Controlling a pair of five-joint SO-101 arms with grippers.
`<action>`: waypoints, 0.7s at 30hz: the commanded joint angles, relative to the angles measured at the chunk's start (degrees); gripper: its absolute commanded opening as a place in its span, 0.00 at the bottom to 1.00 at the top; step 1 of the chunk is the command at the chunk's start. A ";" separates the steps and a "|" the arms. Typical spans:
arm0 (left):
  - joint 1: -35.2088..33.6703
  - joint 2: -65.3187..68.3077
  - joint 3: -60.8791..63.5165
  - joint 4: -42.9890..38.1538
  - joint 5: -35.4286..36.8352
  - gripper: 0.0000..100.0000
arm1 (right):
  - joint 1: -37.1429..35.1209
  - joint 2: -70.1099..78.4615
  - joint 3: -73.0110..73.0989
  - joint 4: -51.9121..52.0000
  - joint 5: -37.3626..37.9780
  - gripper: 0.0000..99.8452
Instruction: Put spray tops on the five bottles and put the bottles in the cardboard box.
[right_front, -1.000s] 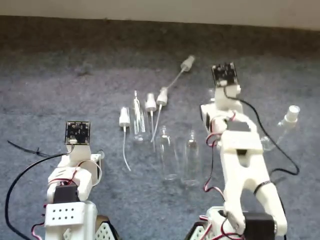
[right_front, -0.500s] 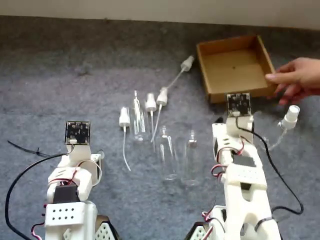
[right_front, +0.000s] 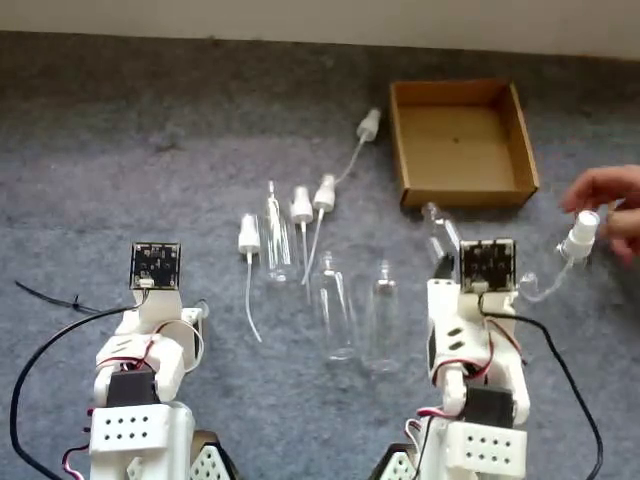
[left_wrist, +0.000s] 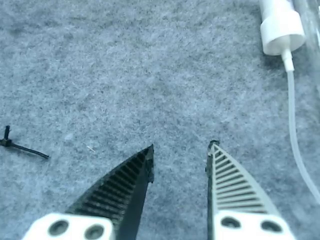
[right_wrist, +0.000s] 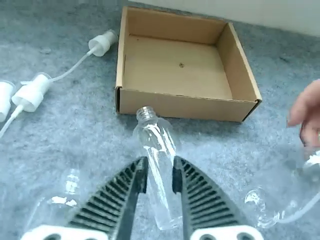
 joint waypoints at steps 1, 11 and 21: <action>-0.48 -0.57 1.45 0.18 0.53 0.17 | 0.75 -11.65 5.14 4.09 0.79 0.07; -0.48 -0.57 1.45 0.18 0.53 0.17 | 0.66 -13.14 11.47 8.48 0.53 0.07; -0.48 -0.57 1.45 0.18 0.53 0.17 | 0.75 -13.14 14.90 14.11 0.79 0.07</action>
